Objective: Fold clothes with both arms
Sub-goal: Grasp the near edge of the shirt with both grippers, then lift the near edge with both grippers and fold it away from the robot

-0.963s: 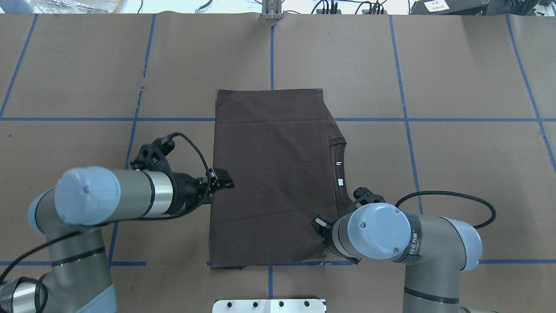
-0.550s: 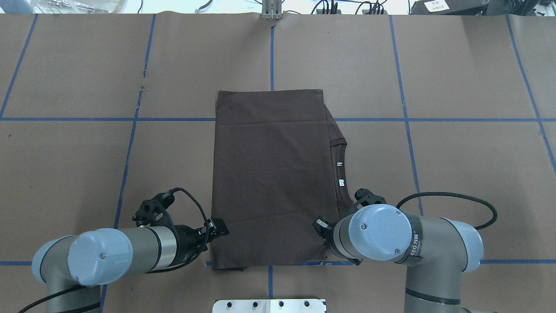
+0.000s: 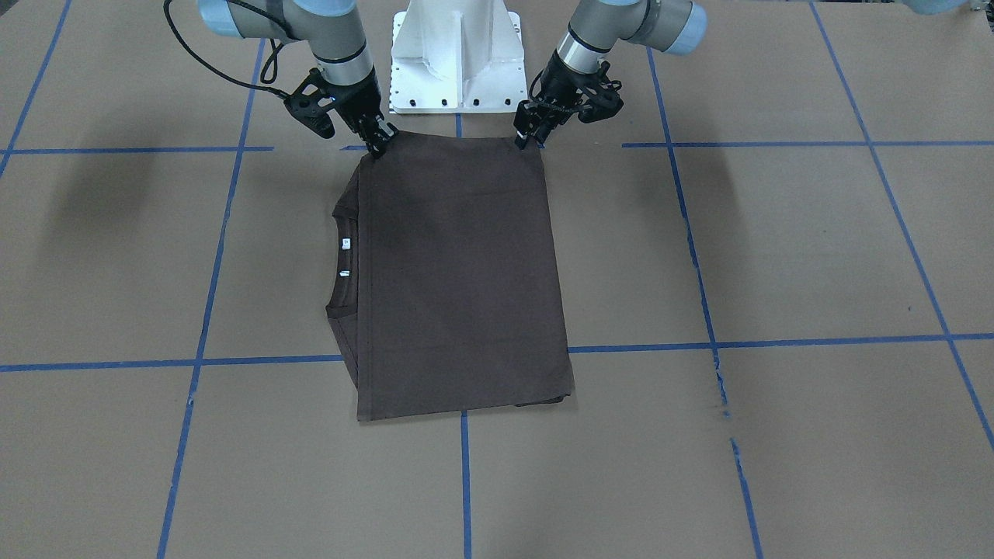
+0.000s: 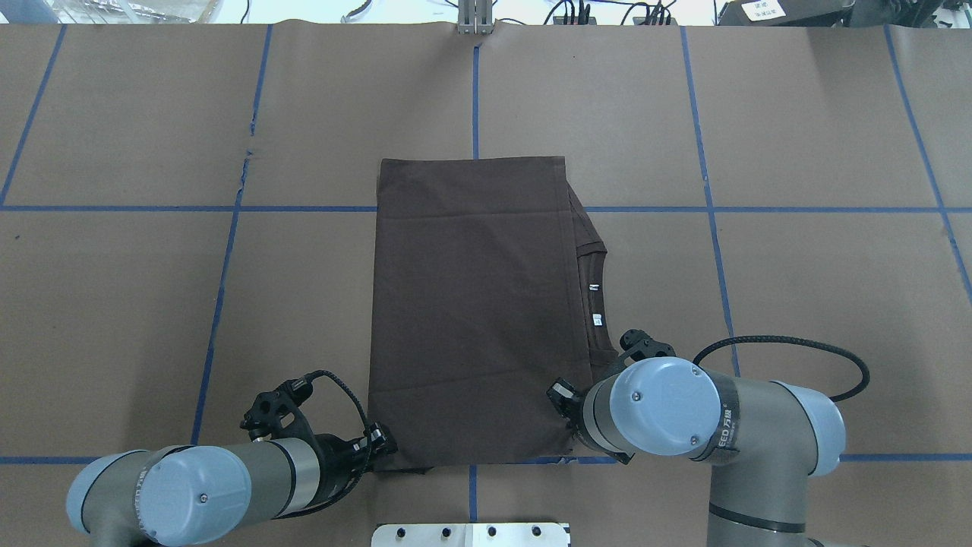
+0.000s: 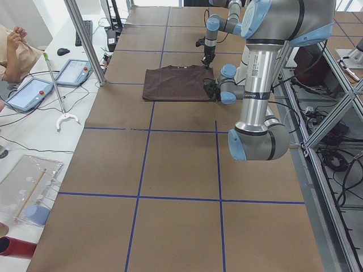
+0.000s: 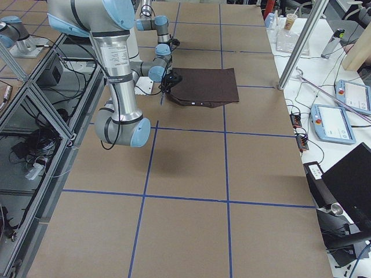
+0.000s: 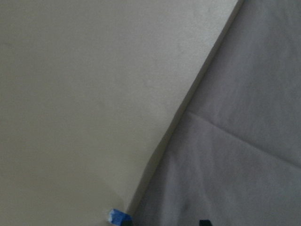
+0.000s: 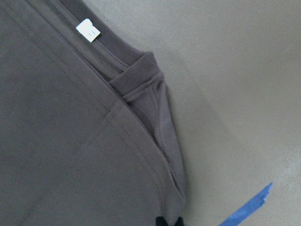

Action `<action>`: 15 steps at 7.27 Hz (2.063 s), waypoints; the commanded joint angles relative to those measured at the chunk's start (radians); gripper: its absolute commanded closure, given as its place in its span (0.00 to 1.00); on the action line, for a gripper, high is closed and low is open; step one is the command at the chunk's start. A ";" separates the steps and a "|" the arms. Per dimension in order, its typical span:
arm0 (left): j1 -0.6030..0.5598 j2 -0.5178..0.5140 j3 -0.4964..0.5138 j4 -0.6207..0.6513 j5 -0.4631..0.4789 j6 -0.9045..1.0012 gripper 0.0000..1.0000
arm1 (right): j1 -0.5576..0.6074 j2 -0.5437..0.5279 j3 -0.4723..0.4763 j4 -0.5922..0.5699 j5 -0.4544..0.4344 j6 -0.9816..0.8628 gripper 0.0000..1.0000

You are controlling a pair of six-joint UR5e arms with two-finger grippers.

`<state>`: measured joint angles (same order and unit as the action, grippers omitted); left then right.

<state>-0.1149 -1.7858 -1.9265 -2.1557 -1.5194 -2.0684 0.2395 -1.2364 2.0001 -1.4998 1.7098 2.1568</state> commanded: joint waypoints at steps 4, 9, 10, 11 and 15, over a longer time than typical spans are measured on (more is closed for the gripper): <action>0.004 0.005 0.001 0.002 0.001 -0.002 0.54 | 0.003 0.002 0.002 0.000 0.002 0.000 1.00; -0.003 0.017 -0.059 0.004 -0.002 0.001 1.00 | 0.007 0.000 0.002 0.000 0.002 0.000 1.00; 0.003 0.041 -0.103 0.048 -0.005 0.011 1.00 | 0.006 -0.009 0.014 0.000 0.002 0.000 1.00; 0.001 0.043 -0.126 0.051 -0.008 0.014 1.00 | 0.006 -0.037 0.058 0.000 0.005 0.000 1.00; -0.133 -0.018 -0.233 0.114 -0.065 0.104 1.00 | 0.108 -0.089 0.195 0.012 0.008 -0.012 1.00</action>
<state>-0.1674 -1.7651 -2.1543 -2.0635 -1.5666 -2.0273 0.2804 -1.3292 2.1968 -1.4989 1.7175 2.1542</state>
